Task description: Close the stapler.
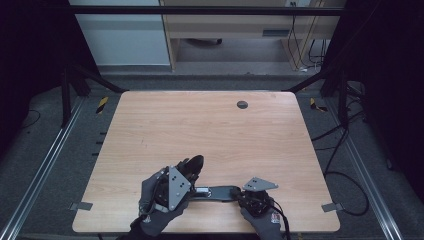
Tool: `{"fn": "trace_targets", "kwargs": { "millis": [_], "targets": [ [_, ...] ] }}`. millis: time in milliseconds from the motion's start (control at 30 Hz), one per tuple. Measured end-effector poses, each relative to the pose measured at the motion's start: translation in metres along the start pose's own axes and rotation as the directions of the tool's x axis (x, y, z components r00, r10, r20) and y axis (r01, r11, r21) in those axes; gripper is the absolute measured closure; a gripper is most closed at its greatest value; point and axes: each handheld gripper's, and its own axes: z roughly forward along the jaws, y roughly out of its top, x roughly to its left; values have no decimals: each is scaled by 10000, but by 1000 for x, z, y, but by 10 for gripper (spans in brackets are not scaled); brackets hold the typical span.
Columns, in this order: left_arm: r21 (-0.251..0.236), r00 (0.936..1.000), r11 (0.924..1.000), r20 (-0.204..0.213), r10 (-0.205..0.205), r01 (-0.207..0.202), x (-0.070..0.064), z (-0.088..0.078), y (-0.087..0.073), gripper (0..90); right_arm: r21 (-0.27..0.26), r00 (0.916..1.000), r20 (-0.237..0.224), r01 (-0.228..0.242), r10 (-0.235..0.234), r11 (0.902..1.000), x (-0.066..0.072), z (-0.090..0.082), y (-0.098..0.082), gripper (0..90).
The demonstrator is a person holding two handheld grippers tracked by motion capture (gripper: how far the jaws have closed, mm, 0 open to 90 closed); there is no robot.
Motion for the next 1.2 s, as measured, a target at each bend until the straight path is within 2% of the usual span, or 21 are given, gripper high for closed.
{"fn": "trace_targets", "kwargs": {
  "millis": [167,567,1200],
  "targets": [
    [137,9993,9992,-8,381,-381,-10,7,1,542,1,10000,-11,-4,4,10000,0,0,0,900],
    [184,9981,9979,26,620,-620,-20,13,1,531,6,10000,-14,-22,22,10000,0,0,0,900],
    [359,9922,9917,220,1230,-1237,-37,25,-1,511,-13,10000,-40,-11,11,10000,0,0,0,900]
  ]
}}
